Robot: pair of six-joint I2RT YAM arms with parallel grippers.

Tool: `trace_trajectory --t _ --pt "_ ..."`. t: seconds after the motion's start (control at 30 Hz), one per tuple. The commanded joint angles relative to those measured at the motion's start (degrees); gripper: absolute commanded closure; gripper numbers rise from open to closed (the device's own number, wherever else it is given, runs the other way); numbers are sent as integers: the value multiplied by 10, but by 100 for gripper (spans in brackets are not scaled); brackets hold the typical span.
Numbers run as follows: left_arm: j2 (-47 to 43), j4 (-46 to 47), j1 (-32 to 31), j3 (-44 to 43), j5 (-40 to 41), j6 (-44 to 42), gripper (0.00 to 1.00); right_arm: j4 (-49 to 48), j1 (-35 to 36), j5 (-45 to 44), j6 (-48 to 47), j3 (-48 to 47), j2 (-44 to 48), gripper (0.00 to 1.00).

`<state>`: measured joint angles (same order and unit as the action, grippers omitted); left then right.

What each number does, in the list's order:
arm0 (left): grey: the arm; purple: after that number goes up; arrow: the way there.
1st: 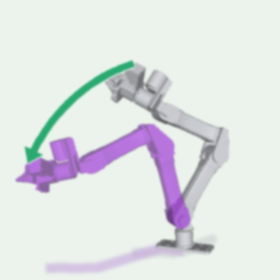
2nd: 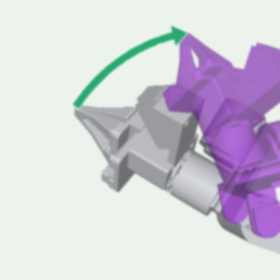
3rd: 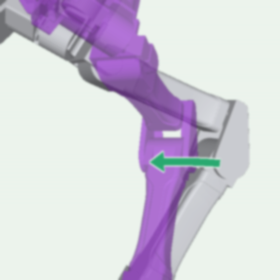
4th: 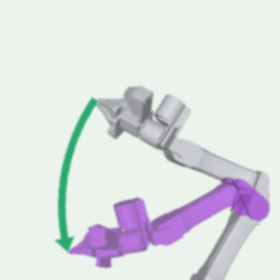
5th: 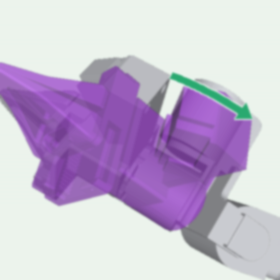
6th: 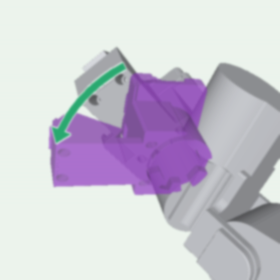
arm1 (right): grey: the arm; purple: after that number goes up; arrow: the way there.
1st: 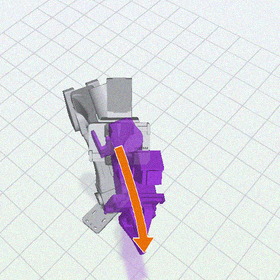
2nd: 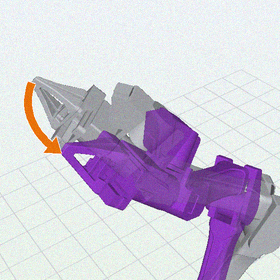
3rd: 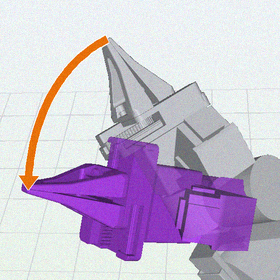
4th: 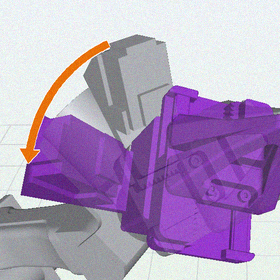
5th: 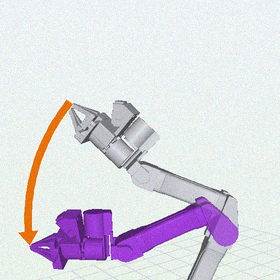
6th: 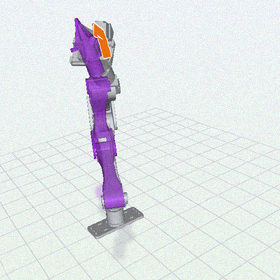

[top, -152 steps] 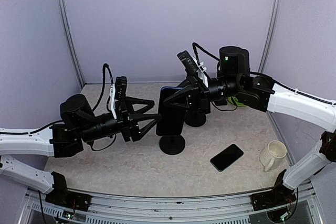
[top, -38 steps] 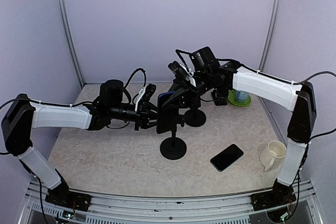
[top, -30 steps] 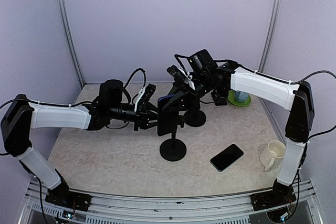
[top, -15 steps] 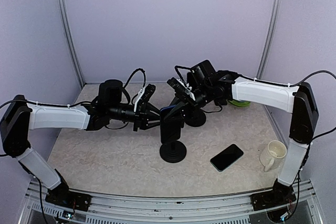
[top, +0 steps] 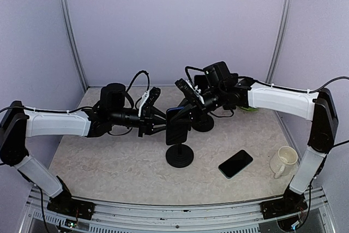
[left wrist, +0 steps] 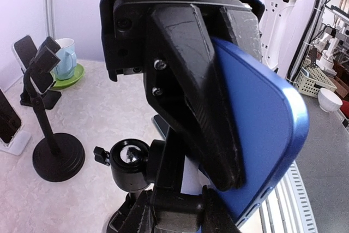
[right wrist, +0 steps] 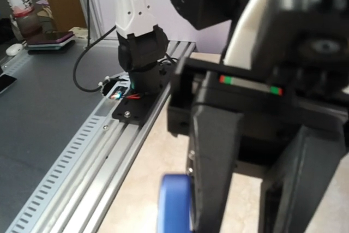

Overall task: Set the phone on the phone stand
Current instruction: Install the phone onto the phone stand.

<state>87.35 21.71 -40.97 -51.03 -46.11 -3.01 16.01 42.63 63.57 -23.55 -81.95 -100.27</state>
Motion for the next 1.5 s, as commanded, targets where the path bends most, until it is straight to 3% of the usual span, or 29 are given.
trace_trajectory --t 0.0,0.8,1.47 --pt "-44 1 3 12 -33 -14 89 11 -36 -60 17 5 35 100" --pt "-79 -16 4 22 -28 -27 91 38 -66 -178 21 9 23 100" --pt "-109 6 19 50 -49 -18 96 50 -81 -219 23 1 20 100"
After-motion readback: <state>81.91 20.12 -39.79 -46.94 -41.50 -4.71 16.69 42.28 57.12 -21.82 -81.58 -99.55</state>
